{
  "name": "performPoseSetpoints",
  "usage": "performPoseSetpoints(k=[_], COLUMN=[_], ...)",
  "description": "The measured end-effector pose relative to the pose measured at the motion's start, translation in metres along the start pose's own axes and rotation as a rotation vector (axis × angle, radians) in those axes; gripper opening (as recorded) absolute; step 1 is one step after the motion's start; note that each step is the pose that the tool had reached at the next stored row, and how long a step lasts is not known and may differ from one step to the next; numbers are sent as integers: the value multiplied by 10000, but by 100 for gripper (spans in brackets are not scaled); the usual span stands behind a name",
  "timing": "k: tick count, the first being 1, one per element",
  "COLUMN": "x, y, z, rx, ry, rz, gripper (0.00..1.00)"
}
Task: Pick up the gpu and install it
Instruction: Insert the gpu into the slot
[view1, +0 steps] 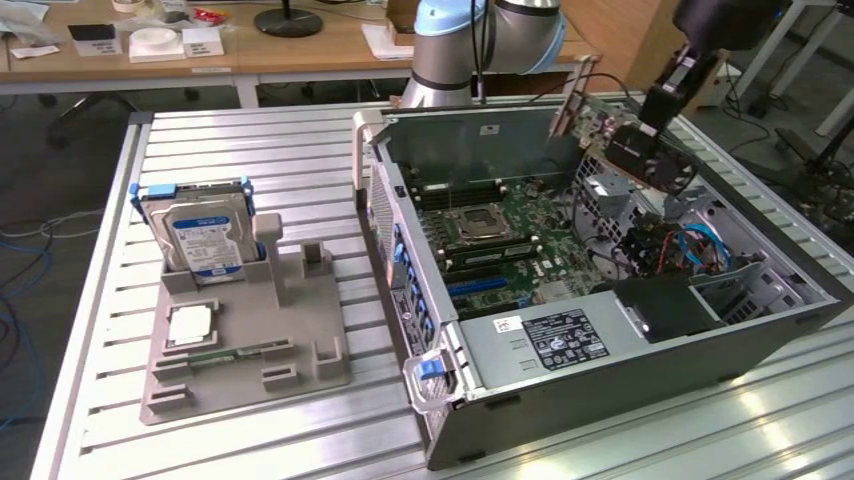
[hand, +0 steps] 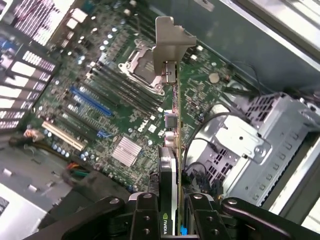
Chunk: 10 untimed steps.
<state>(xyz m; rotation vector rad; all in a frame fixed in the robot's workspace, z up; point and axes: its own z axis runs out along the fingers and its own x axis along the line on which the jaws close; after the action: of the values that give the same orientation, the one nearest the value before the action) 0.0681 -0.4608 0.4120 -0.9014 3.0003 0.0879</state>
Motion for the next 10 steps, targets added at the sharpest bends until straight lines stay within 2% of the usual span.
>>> performPoseSetpoints(k=[10], x=[0], y=[0], z=[5], rx=[-39], ry=[85], rz=[-1656], gripper=[27])
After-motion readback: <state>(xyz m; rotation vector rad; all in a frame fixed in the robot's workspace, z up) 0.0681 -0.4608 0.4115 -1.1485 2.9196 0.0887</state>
